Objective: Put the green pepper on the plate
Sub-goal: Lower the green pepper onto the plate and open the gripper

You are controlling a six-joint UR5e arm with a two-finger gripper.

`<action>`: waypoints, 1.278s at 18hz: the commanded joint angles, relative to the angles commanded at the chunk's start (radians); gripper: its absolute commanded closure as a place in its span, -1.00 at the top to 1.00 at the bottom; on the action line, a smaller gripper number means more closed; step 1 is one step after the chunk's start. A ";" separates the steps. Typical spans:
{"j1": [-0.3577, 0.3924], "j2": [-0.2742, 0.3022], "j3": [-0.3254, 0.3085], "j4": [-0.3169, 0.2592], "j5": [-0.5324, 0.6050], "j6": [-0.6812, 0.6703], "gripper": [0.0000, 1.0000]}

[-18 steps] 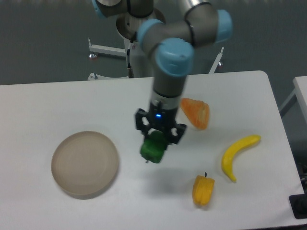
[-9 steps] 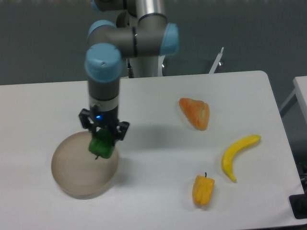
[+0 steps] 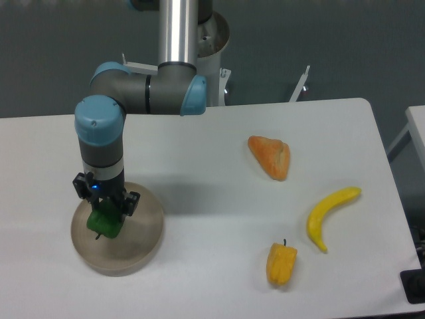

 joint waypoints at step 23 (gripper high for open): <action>0.003 -0.040 -0.014 -0.006 -0.028 0.184 -0.17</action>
